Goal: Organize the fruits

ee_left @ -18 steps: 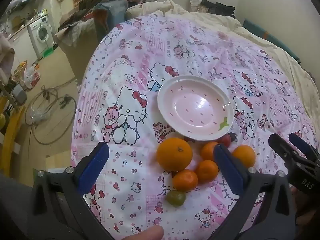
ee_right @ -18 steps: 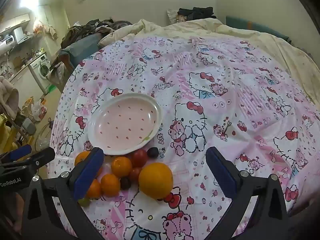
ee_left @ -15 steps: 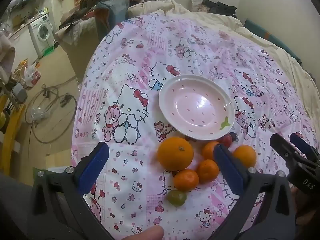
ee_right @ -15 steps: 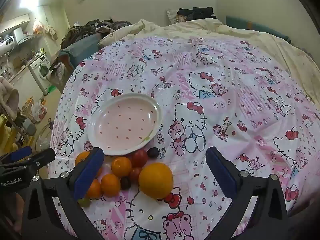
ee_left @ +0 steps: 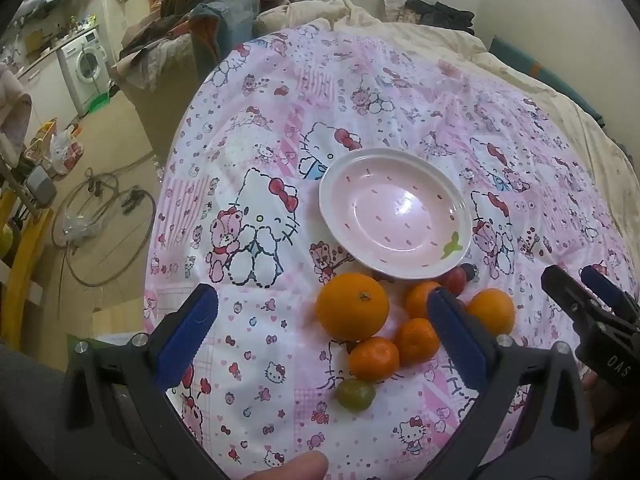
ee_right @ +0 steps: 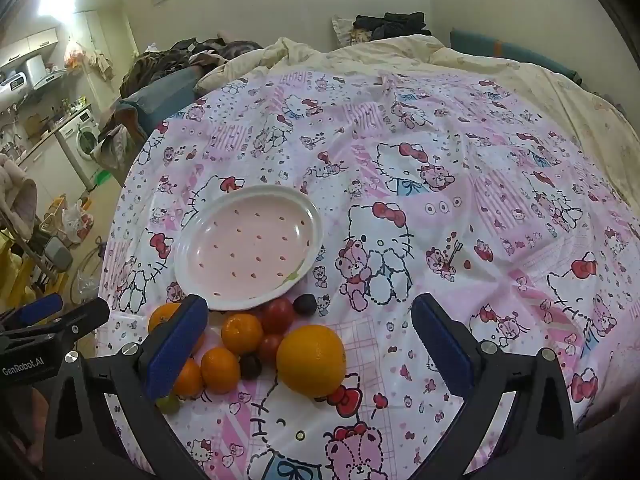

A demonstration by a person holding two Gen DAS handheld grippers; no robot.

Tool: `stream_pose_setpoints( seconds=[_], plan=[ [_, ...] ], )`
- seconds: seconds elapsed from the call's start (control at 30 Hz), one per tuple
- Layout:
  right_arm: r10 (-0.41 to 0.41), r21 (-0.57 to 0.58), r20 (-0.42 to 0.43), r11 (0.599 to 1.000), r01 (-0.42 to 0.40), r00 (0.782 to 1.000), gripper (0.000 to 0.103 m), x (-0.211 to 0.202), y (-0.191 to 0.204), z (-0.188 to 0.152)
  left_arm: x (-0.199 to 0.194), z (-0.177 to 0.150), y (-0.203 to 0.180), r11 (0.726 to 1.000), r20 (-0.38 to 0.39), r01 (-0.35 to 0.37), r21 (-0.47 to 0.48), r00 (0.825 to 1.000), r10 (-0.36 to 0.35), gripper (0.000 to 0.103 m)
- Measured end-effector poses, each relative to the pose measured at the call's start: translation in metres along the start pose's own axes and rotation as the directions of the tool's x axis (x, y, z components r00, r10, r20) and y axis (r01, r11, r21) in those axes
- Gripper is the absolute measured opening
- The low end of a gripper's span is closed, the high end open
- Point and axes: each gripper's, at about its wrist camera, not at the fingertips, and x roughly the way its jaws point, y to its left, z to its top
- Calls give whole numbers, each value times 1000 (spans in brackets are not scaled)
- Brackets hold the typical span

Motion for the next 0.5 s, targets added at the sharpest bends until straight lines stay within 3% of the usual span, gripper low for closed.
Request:
stream_pose_setpoints(
  seconds=[0.5],
  plan=[
    [4, -2, -4, 1000, -4, 1000, 103, 3, 1, -1, 4, 1, 1, 1000, -6, -6, -3, 1000, 5, 103]
  ],
)
